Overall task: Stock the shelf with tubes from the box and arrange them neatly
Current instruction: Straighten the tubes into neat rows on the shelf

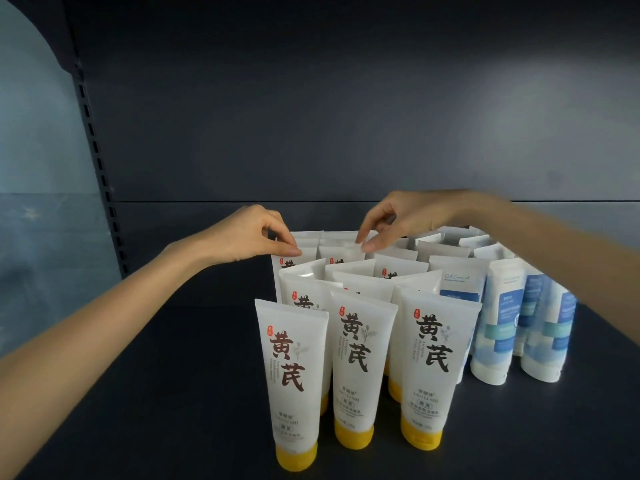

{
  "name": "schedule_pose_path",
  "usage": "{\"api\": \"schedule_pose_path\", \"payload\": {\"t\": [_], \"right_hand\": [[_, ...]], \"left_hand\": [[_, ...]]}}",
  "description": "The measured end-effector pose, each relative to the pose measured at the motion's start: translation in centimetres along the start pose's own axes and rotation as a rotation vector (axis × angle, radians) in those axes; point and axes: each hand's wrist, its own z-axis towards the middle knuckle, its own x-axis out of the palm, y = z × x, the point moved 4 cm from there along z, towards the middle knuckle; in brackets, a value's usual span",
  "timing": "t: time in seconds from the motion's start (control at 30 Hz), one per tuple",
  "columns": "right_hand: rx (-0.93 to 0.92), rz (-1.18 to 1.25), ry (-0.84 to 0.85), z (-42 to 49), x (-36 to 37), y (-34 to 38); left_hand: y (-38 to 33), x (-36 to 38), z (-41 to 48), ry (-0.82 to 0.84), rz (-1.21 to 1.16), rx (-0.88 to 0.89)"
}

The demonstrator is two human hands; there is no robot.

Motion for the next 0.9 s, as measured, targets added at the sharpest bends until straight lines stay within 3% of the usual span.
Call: {"api": "schedule_pose_path", "payload": {"t": [0.27, 0.63, 0.9], "right_hand": [[0.058, -0.058, 0.044, -2.0, -0.8, -1.8], [0.017, -0.042, -0.138, -1.4, 0.0, -2.2], [0.036, 0.029, -0.182, -1.8, 0.2, -2.7]], "left_hand": [[-0.5, 0.5, 0.4, -0.036, -0.007, 0.021], [-0.5, 0.4, 0.3, -0.020, -0.026, 0.012], [-0.5, 0.4, 0.2, 0.000, -0.036, 0.008]]}}
